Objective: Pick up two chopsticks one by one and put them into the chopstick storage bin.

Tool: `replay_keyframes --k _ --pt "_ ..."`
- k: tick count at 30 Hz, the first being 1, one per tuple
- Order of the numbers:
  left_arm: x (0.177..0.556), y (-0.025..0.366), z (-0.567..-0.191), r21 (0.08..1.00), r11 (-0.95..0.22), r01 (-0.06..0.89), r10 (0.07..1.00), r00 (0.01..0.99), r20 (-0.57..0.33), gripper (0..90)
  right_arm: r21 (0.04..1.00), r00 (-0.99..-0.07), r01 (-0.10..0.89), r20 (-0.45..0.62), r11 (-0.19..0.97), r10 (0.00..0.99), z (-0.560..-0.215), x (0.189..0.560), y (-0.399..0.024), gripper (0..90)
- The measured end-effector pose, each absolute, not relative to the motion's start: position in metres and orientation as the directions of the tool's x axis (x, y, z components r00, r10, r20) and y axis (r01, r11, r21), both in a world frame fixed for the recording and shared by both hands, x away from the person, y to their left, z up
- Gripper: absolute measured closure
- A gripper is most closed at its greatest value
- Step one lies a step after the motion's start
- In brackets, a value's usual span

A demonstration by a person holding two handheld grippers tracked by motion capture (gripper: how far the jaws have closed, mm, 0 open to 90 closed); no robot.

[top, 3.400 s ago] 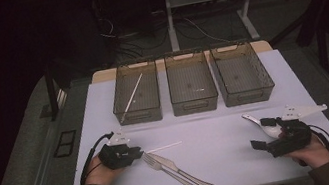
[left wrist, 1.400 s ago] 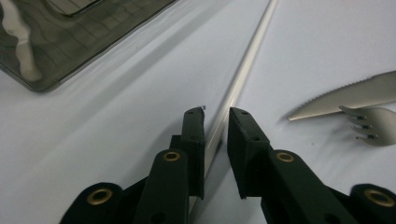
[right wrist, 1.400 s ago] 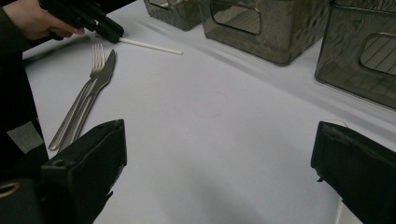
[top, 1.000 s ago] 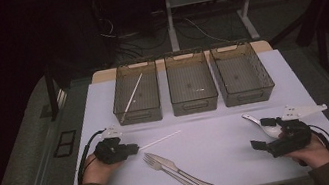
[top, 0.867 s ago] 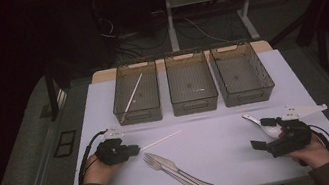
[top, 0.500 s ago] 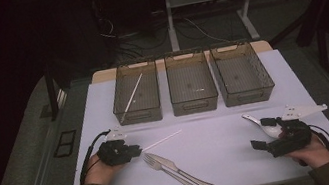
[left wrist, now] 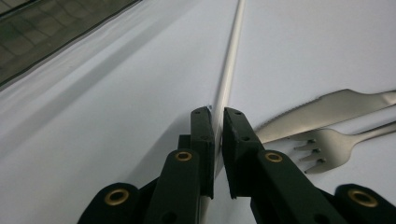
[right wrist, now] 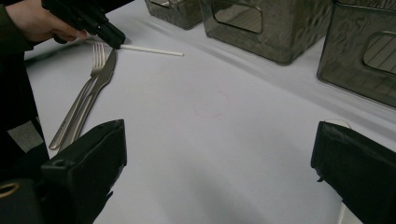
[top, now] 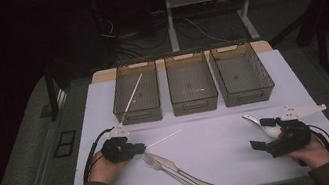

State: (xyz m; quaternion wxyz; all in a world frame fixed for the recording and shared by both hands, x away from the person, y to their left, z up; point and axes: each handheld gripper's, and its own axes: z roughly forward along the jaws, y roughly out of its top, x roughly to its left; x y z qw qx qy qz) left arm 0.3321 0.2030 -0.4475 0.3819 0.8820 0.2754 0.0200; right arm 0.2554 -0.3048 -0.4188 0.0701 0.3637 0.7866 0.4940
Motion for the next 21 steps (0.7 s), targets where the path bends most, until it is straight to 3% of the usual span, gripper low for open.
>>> replay_keyframes --k 15,21 --pt "0.323 0.203 -0.443 0.668 -0.595 0.448 0.505 0.854 -0.123 82.4 0.83 -0.723 0.502 0.25 0.242 0.645 -0.418 0.255 -0.307 3.5" --pt "0.316 0.209 -0.439 0.679 -0.586 0.442 0.522 0.847 -0.101 71.8 0.83 -0.723 0.503 0.25 0.243 0.644 -0.418 0.255 -0.307 3.5"
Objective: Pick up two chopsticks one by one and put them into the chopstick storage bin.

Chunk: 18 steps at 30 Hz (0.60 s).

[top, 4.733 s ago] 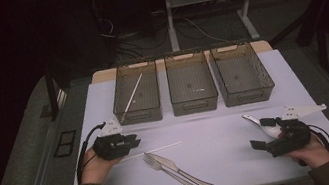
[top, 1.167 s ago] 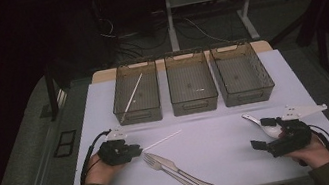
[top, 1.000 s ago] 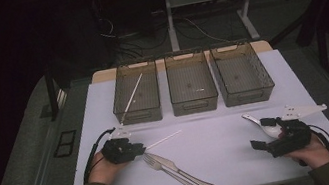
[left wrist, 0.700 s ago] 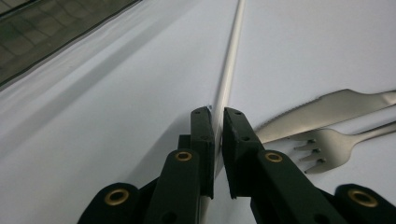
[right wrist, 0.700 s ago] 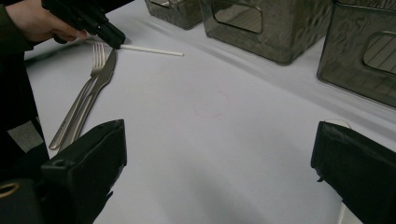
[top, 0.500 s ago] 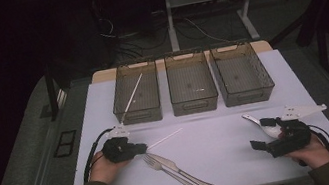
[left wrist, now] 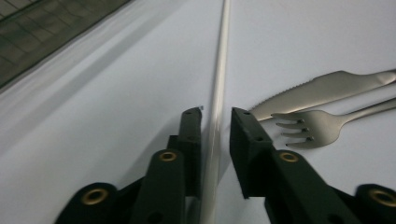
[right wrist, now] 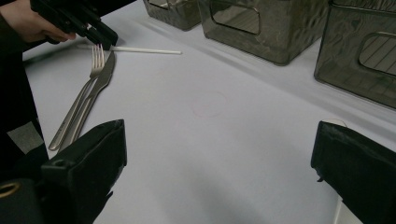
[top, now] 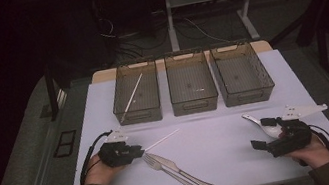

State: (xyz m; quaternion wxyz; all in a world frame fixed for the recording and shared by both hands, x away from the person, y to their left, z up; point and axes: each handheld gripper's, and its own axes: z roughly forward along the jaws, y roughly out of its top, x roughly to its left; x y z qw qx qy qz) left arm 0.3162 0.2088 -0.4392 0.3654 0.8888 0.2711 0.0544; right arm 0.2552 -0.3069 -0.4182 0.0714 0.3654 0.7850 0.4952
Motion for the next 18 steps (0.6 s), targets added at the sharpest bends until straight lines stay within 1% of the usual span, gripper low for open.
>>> replay_keyframes --k 1,4,5,9,12,18 --pt "0.3159 0.2097 -0.4388 0.674 -0.597 0.436 0.519 0.85 -0.091 71.8 0.83 -0.723 0.502 0.25 0.241 0.644 -0.4181 0.255 -0.3068 3.5" --pt "0.3144 0.2124 -0.4418 0.662 -0.598 0.452 0.527 0.844 -0.099 72.5 0.831 -0.723 0.501 0.249 0.241 0.644 -0.418 0.2548 -0.307 3.5" --pt "0.314 0.213 -0.442 0.661 -0.591 0.463 0.534 0.838 -0.108 74.3 0.831 -0.723 0.501 0.249 0.241 0.644 -0.418 0.2549 -0.3071 3.5" --pt "0.3149 0.2132 -0.4431 0.657 -0.596 0.462 0.539 0.836 -0.1 81.0 0.831 -0.724 0.501 0.249 0.242 0.644 -0.4181 0.2548 -0.3066 3.5" --pt "0.3154 0.2127 -0.4427 0.655 -0.608 0.448 0.529 0.844 -0.086 82.5 0.83 -0.726 0.5 0.247 0.247 0.641 -0.4181 0.2546 -0.3061 3.5" --pt "0.3167 0.2145 -0.4432 0.666 -0.6 0.444 0.52 0.849 -0.098 84.6 0.831 -0.727 0.5 0.248 0.246 0.64 -0.4178 0.2545 -0.3061 3.5"
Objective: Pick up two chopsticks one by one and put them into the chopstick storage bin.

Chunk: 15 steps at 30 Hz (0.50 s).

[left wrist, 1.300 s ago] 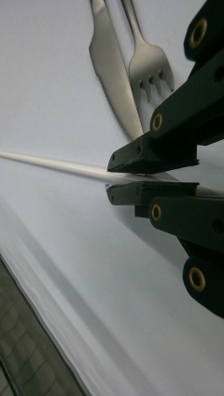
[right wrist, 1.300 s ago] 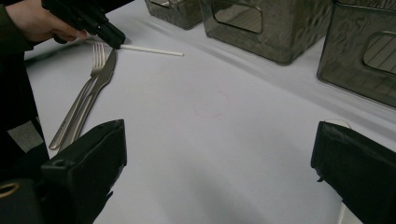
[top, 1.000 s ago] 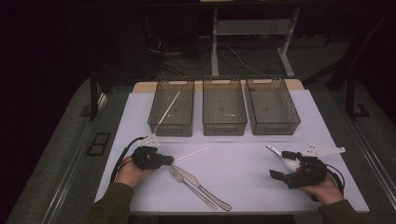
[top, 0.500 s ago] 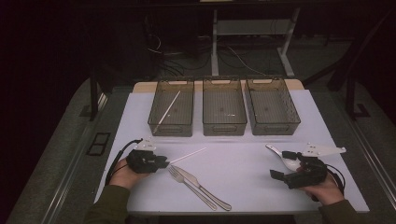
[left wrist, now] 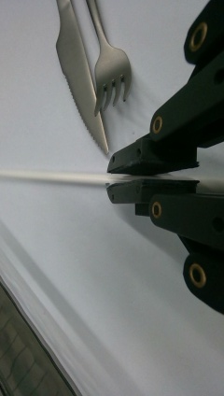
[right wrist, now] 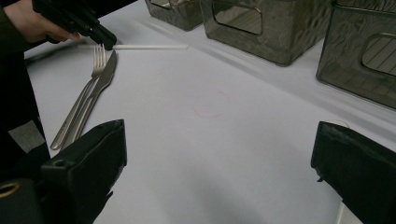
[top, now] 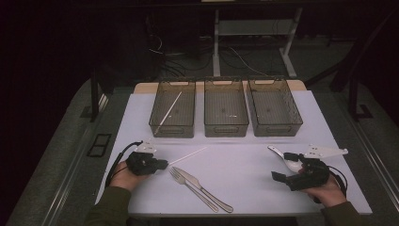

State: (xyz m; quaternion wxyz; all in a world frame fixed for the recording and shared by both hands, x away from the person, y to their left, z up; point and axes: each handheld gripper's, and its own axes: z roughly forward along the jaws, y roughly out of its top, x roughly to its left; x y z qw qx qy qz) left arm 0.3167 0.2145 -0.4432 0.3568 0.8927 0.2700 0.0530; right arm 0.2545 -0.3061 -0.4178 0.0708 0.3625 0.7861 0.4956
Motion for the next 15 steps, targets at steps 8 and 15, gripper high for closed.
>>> replay_keyframes --k 8,15 --pt "0.315 0.216 -0.435 0.687 -0.575 0.445 0.534 0.84 -0.097 84.6 0.831 -0.724 0.501 0.249 0.242 0.643 -0.418 0.255 -0.307 3.5" --pt "0.315 0.213 -0.419 0.711 -0.55 0.439 0.544 0.834 -0.094 84.5 0.83 -0.723 0.502 0.25 0.242 0.644 -0.418 0.255 -0.306 3.5"
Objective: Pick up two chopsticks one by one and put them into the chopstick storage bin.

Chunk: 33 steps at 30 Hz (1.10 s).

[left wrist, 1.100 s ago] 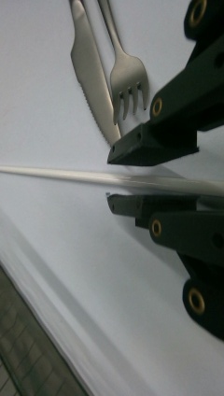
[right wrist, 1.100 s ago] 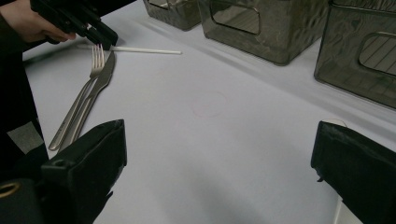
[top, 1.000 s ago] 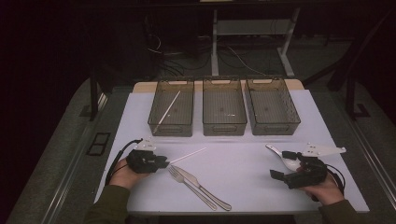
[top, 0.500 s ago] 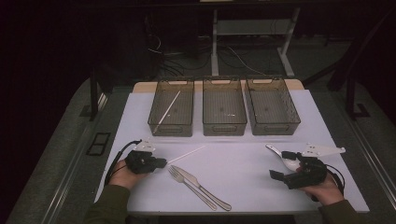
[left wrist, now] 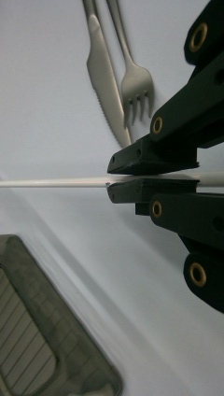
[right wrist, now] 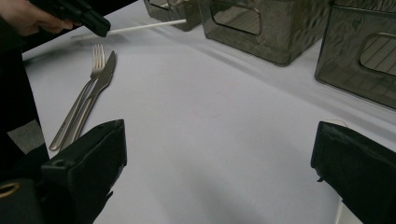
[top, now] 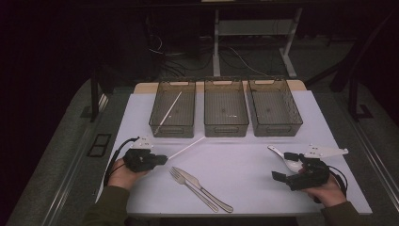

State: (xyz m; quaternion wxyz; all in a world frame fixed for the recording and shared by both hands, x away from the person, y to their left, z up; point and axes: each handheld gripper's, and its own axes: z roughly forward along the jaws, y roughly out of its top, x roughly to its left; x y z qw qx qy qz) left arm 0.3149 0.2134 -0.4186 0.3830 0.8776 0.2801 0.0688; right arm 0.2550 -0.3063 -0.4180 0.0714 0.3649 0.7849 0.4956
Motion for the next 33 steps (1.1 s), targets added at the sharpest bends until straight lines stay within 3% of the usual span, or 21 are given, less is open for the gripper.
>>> replay_keyframes --k 19,33 --pt "0.354 0.202 -0.365 0.757 -0.515 0.403 0.565 0.823 -0.053 84.4 0.831 -0.713 0.51 0.265 0.222 0.649 -0.419 0.257 -0.309 3.5" --pt "0.415 0.195 -0.33 0.786 -0.445 0.429 0.671 0.741 -0.024 84.4 0.829 -0.71 0.514 0.267 0.22 0.652 -0.419 0.256 -0.31 3.4"
